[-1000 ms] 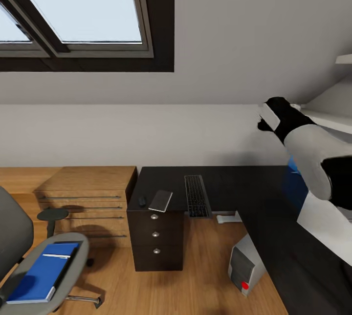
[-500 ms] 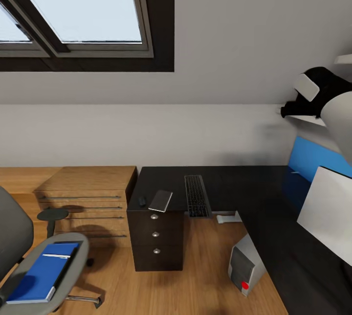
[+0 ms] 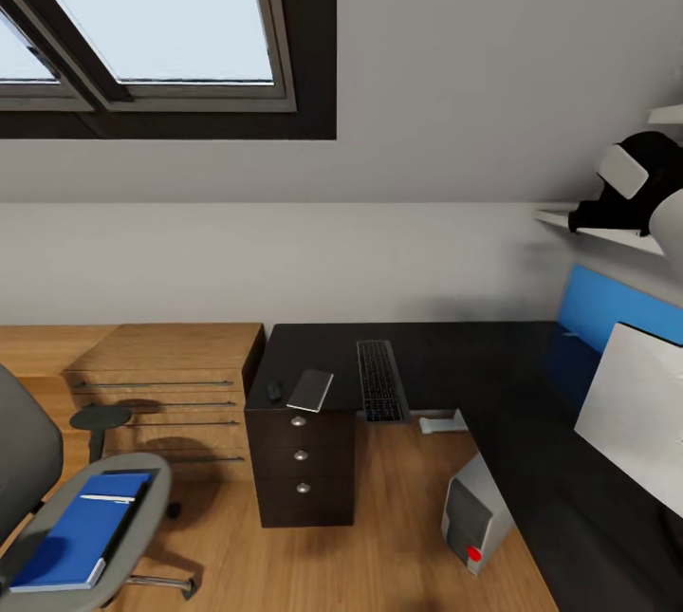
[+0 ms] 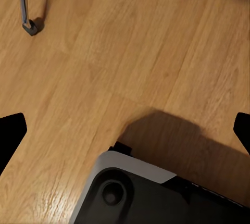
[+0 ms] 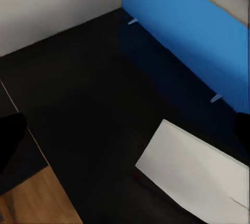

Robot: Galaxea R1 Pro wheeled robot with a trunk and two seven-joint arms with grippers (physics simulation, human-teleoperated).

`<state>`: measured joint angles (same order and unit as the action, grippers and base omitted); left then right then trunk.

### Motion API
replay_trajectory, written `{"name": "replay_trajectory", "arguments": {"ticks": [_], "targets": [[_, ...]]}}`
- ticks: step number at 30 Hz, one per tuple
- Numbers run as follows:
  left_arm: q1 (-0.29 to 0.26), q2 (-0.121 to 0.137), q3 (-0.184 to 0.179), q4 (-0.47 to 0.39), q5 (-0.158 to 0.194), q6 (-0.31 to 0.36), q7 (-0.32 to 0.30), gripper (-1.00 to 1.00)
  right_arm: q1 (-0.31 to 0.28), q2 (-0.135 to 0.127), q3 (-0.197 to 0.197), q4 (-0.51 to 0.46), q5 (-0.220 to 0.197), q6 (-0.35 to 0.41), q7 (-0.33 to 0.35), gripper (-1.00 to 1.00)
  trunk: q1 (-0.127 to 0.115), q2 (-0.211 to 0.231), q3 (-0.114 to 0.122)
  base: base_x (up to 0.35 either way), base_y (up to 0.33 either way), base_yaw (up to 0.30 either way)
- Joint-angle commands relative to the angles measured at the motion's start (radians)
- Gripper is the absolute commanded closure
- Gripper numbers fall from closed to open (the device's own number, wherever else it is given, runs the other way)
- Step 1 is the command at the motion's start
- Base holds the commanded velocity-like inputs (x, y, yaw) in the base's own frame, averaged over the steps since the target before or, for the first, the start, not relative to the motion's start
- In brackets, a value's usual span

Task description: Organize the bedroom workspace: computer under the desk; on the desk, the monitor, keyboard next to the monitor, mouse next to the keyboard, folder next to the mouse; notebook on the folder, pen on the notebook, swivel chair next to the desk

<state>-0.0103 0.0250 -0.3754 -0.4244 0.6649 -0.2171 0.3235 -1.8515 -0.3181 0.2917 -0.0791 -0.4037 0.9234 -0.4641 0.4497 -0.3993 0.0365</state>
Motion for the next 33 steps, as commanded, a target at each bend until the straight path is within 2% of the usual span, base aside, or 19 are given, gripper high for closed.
{"name": "replay_trajectory", "arguments": {"ticks": [1,10,21,23,28,33], "targets": [[0.000,0.001,-0.008,-0.001,0.008,-0.004,0.006,-1.00,0.000,-0.002,0.004,-0.001,-0.011,0.004,-0.008,-1.00,0.000,-0.001,0.000,0.000,0.000,-0.140],[0.000,0.001,-0.008,-0.001,0.007,-0.004,0.006,-1.00,0.005,-0.039,0.004,0.001,-0.010,0.009,-0.006,-1.00,0.000,-0.001,0.000,0.000,0.000,-0.232],[0.000,0.001,-0.008,-0.001,0.007,-0.004,0.005,-1.00,0.031,-0.051,0.004,0.001,-0.012,0.009,0.000,-1.00,0.000,-0.001,0.000,0.000,0.000,-0.263],[0.000,0.001,-0.009,-0.001,0.007,-0.005,0.004,-1.00,0.042,-0.051,0.004,0.001,-0.012,0.009,0.050,-1.00,0.000,-0.001,0.000,0.000,0.000,-0.177],[0.000,0.001,-0.008,-0.001,0.007,-0.005,0.003,-1.00,0.084,-0.051,0.004,0.001,-0.012,0.002,0.109,-1.00,0.000,-0.001,0.000,0.000,0.000,-0.070],[0.000,0.002,-0.009,-0.001,0.007,-0.005,0.001,-1.00,0.116,-0.056,0.004,0.000,-0.010,-0.004,0.123,-1.00,0.000,-0.001,0.000,0.000,0.000,-0.010]]}}
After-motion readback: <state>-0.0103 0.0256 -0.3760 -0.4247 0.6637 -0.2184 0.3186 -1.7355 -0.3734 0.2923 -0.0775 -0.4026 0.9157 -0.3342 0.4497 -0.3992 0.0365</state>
